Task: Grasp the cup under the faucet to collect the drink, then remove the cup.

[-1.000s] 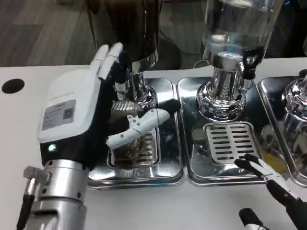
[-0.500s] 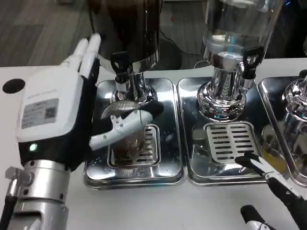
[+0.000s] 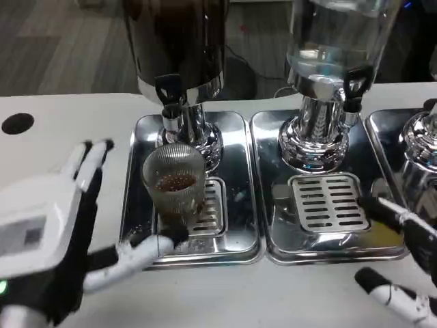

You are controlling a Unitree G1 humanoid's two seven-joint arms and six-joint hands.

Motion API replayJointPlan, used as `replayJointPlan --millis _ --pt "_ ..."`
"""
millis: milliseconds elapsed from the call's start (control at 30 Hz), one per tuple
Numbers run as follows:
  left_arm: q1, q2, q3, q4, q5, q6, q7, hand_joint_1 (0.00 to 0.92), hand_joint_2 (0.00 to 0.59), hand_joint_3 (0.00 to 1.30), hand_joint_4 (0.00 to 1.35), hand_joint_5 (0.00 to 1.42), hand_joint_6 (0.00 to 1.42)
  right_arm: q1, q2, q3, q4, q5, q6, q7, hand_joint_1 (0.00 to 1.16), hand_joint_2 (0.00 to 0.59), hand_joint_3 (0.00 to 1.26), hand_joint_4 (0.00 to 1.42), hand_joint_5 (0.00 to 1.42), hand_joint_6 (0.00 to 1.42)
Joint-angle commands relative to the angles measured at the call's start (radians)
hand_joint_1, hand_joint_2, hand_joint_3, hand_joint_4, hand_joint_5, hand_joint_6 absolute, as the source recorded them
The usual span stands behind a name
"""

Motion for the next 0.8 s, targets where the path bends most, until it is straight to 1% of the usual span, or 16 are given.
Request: replayJointPlan --millis 33,100,167,300,367,433,567,700,800 --pt "0.127 -0.006 0.038 -0.015 -0.034 -0.056 0.083 0.000 0.027 0.11 0.00 0.14 0.44 -0.083 -0.008 -0.005 0.014 0.031 0.095 0.034 0.57 0.144 0.19 0.13 0.12 0.05" --pt "0.182 -0.010 0.058 -0.004 -0.058 -0.079 0.120 0.000 0.027 0.11 0.00 0.14 0.44 -0.116 -0.003 0.000 0.011 0.027 0.134 0.042 0.57 0.145 0.19 0.13 0.12 0.05" --pt "0.223 -0.013 0.074 0.004 -0.077 -0.100 0.149 0.000 0.027 0.12 0.00 0.14 0.44 -0.167 0.004 0.027 -0.001 0.003 0.187 0.048 0.57 0.147 0.19 0.13 0.12 0.05" --pt "0.289 -0.021 0.097 0.014 -0.109 -0.138 0.198 0.000 0.032 0.12 0.00 0.14 0.44 -0.224 0.023 0.069 -0.020 -0.031 0.255 0.048 0.58 0.150 0.19 0.13 0.12 0.06" --pt "0.320 -0.025 0.108 0.021 -0.123 -0.157 0.220 0.000 0.034 0.12 0.00 0.14 0.44 -0.255 0.047 0.105 -0.031 -0.056 0.290 0.044 0.58 0.151 0.20 0.14 0.13 0.06" --pt "0.342 -0.025 0.118 0.030 -0.134 -0.173 0.237 0.000 0.035 0.12 0.00 0.14 0.44 -0.271 0.065 0.131 -0.041 -0.075 0.313 0.041 0.58 0.152 0.20 0.14 0.14 0.08" --pt "0.392 -0.027 0.146 0.055 -0.166 -0.210 0.277 0.000 0.036 0.12 0.00 0.14 0.44 -0.307 0.124 0.203 -0.061 -0.116 0.366 0.031 0.59 0.145 0.20 0.15 0.15 0.08" --pt "0.429 -0.024 0.165 0.087 -0.193 -0.251 0.309 0.000 0.036 0.12 0.00 0.14 0.44 -0.343 0.164 0.245 -0.069 -0.157 0.414 0.018 0.58 0.150 0.17 0.11 0.11 0.05" --pt "0.448 -0.021 0.172 0.110 -0.209 -0.279 0.326 0.000 0.036 0.12 0.00 0.14 0.44 -0.393 0.198 0.270 -0.053 -0.194 0.462 -0.002 0.57 0.139 0.13 0.09 0.09 0.05"
